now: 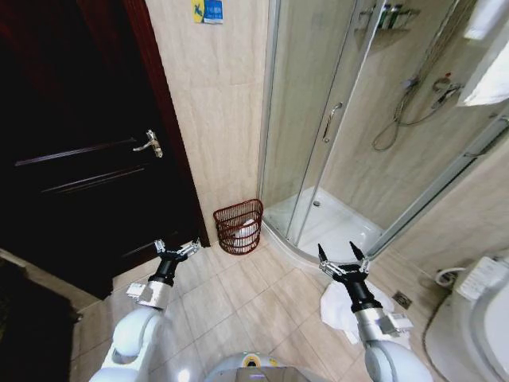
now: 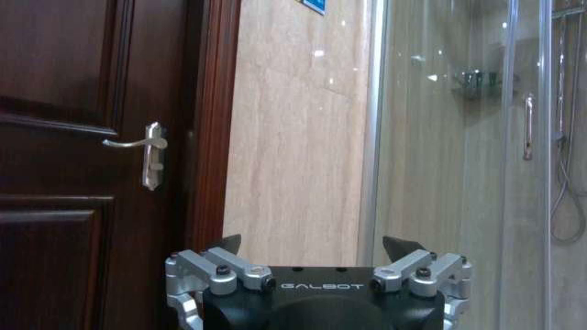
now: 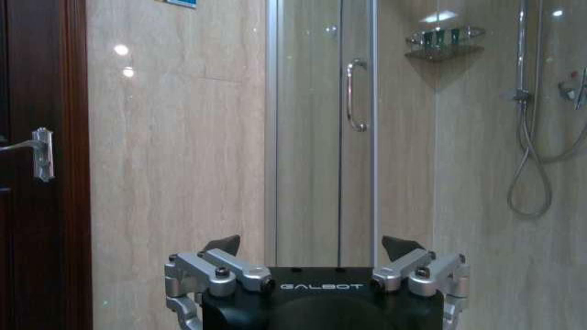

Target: Discard the used towel into the hamper.

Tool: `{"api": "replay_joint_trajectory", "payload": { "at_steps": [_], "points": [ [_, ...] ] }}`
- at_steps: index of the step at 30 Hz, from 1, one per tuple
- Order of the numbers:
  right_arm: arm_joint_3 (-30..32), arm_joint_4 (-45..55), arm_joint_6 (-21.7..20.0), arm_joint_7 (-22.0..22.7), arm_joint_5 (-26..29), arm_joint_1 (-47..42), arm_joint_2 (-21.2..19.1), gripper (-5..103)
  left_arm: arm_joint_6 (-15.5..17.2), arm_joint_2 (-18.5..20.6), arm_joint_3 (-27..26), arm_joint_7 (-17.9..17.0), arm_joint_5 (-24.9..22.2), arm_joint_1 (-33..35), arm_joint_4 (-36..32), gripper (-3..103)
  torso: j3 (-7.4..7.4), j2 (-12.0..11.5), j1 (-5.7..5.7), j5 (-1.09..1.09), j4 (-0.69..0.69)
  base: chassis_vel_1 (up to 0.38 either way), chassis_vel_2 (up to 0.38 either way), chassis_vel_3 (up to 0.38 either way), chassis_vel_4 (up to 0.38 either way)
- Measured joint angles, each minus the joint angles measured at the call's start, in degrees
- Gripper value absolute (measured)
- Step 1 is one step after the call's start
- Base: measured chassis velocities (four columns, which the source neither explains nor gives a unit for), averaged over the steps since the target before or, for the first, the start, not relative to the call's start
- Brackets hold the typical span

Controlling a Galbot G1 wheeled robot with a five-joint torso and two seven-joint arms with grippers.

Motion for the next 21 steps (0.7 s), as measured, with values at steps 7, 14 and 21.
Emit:
{"api": "replay_joint_trajectory", "payload": {
  "at_steps": [7,14,21],
  "points": [
    [-0.1,0.1,-0.5,-0.2,0.0,-0.2,0.0,100,-0.2,0.4,-0.4,0.0,-0.2,0.2,0.1,100,0.0,0.0,0.0,0.0,0.0,0.0,0.0,0.0,0.0],
    [0.0,0.0,-0.5,-0.2,-0.1,-0.2,-0.1,100,-0.1,0.5,-0.3,0.1,-0.2,-0.1,0.1,100,0.0,0.0,0.0,0.0,0.0,0.0,0.0,0.0,0.0],
    [0.2,-0.2,-0.4,-0.2,0.0,-0.4,-0.3,100,-0.1,0.4,-0.2,0.2,-0.2,-0.1,0.1,100,0.0,0.0,-0.01,0.0,0.0,0.0,0.0,0.0,0.0]
  ]
}}
